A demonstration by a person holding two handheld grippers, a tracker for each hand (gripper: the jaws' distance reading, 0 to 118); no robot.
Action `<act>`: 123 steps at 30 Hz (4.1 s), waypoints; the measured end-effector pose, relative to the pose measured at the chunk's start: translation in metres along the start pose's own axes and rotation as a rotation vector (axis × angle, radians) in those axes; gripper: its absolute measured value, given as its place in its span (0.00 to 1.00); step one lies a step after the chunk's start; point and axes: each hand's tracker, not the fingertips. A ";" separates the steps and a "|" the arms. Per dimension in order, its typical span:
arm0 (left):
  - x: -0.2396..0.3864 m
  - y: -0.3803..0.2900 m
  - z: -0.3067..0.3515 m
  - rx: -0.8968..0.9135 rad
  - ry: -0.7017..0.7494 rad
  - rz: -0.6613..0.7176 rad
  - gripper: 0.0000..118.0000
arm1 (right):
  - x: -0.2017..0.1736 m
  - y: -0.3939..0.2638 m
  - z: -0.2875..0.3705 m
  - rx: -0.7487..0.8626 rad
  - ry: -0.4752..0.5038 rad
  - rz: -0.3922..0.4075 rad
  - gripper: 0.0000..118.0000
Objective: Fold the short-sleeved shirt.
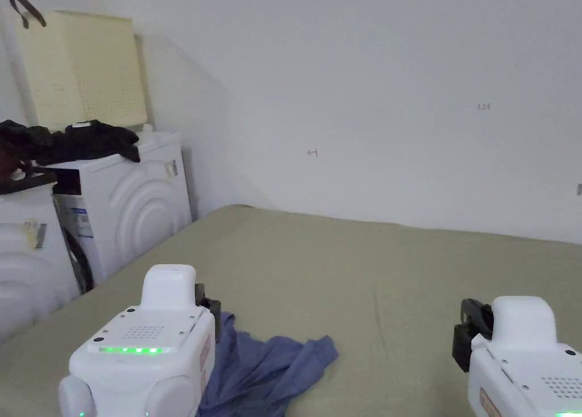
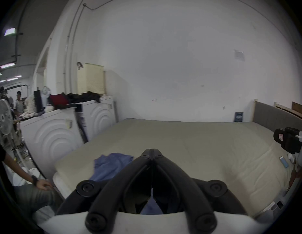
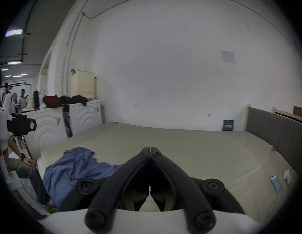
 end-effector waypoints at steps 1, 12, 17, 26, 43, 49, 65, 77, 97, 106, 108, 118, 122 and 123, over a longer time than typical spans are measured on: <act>-0.011 -0.001 0.001 -0.007 0.026 0.008 0.00 | -0.008 0.000 -0.003 0.003 0.026 0.003 0.00; -0.067 -0.014 0.011 -0.046 0.147 0.041 0.00 | -0.042 -0.008 -0.020 -0.022 0.119 -0.004 0.00; -0.063 -0.018 0.001 -0.062 0.129 0.053 0.00 | -0.040 -0.012 -0.021 -0.034 0.116 0.001 0.00; -0.047 -0.046 -0.065 -0.276 -0.021 0.057 0.00 | -0.030 -0.023 -0.025 -0.072 0.115 0.016 0.00; 0.007 -0.157 -0.230 -0.835 -0.219 0.020 0.96 | -0.019 -0.087 -0.063 -0.269 0.131 0.013 0.00; 0.032 -0.192 -0.253 -0.911 -0.153 -0.119 0.94 | -0.011 -0.101 -0.062 -0.314 0.138 0.005 0.00; 0.101 -0.099 -0.245 -0.688 -0.321 -0.016 0.00 | 0.077 -0.079 0.026 -0.316 -0.055 -0.019 0.00; 0.403 -0.018 -0.207 -0.550 -0.792 -0.185 0.00 | 0.186 -0.073 0.097 -0.307 -0.327 -0.051 0.00; 0.547 -0.138 -0.179 -0.809 -0.909 -0.420 0.97 | 0.253 -0.101 0.080 -0.358 -0.426 -0.146 0.00; 0.405 -0.047 -0.114 -0.475 -0.873 -0.335 0.93 | 0.221 -0.078 0.083 -0.292 -0.374 -0.125 0.00; 0.353 -0.028 -0.091 -0.403 -0.822 -0.277 0.91 | 0.211 -0.072 0.085 -0.267 -0.351 -0.128 0.01; 0.124 -0.016 0.010 -0.075 -0.387 -0.141 0.00 | 0.155 -0.054 0.090 -0.207 -0.256 -0.105 0.01; 0.078 -0.029 0.027 -0.069 -0.339 -0.052 0.00 | 0.132 -0.051 0.096 -0.178 -0.247 -0.064 0.00; 0.071 -0.032 0.029 -0.070 -0.340 -0.046 0.00 | 0.127 -0.051 0.097 -0.171 -0.248 -0.059 0.00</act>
